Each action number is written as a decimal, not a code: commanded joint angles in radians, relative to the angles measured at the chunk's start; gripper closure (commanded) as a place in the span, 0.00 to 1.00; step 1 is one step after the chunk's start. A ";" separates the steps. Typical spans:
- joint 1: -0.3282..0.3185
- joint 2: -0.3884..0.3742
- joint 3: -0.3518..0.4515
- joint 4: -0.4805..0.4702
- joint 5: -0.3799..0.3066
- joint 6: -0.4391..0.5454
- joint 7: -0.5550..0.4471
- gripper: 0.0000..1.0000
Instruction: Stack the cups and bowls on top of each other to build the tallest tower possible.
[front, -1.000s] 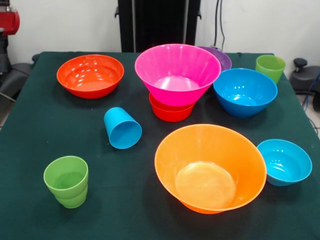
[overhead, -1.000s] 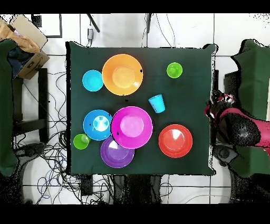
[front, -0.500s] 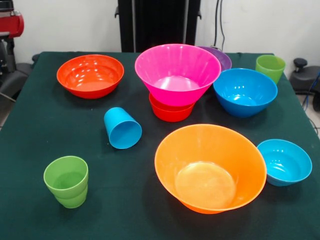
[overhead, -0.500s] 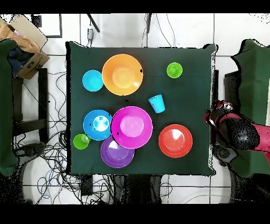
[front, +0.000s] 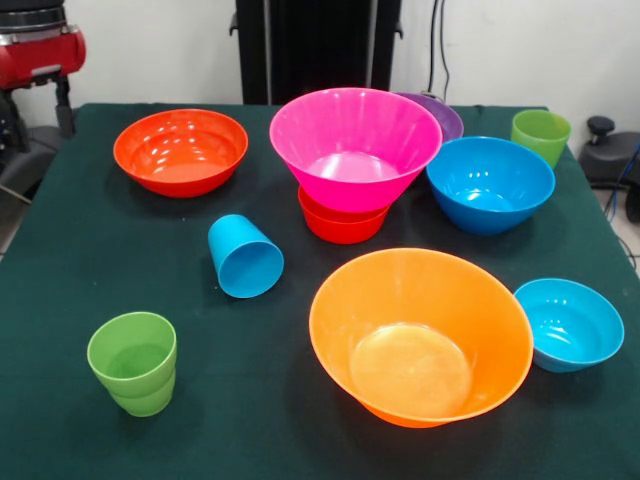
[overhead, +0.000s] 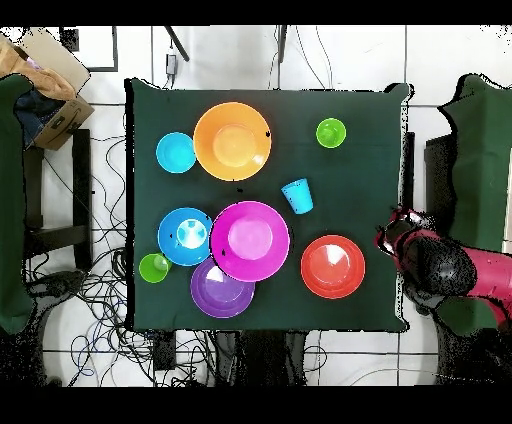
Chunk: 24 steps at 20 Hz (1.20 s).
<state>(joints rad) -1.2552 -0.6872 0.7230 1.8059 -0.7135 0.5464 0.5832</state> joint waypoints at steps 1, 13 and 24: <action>0.025 0.050 -0.063 0.075 -0.098 0.053 -0.034 0.00; 0.033 0.058 -0.072 0.081 -0.113 0.021 -0.029 0.00; 0.056 0.038 -0.090 0.120 -0.141 -0.021 0.023 0.00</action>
<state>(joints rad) -1.2535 -0.6875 0.6815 1.8525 -0.7534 0.5462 0.5832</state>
